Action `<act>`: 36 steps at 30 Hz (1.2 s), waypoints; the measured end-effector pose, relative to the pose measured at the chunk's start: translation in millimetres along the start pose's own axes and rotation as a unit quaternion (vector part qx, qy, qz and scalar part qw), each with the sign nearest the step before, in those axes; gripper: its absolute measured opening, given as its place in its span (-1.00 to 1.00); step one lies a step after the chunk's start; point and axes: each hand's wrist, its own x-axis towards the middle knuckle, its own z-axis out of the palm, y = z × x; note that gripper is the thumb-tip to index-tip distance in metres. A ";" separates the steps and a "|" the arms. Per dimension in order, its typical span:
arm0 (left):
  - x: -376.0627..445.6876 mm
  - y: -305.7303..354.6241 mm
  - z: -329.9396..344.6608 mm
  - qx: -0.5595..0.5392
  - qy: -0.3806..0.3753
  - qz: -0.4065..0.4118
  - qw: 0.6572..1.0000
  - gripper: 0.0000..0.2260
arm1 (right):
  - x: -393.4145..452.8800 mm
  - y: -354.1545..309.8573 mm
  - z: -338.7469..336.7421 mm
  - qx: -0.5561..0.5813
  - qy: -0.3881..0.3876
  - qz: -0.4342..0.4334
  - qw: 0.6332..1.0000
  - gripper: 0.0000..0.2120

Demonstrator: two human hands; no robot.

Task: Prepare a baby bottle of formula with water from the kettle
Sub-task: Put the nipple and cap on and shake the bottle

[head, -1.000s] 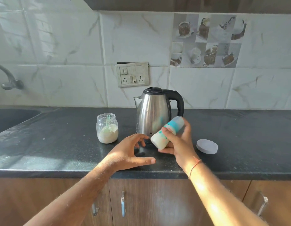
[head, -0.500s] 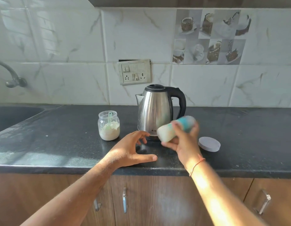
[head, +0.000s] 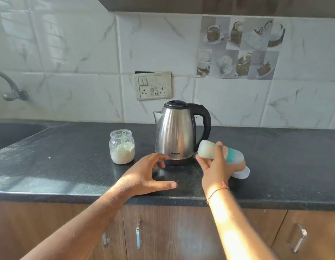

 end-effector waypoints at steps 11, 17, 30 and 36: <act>0.2 -0.8 1.1 -0.011 0.010 0.006 1.000 -0.22 | -10.1 6.3 0.9 -0.173 -0.143 0.050 0.973 -0.36; -0.1 -1.3 1.1 -0.009 0.007 0.010 1.000 -0.17 | -2.5 -2.5 1.7 -0.045 -0.017 0.013 0.999 -0.32; 1.2 -1.1 -0.2 -0.010 0.014 0.007 1.000 -0.24 | -7.5 4.1 4.3 -0.160 -0.086 0.016 0.983 -0.31; 1.0 1.5 0.5 -0.018 0.019 0.009 1.000 -0.27 | -8.9 6.2 0.0 -0.221 -0.172 0.059 0.958 -0.34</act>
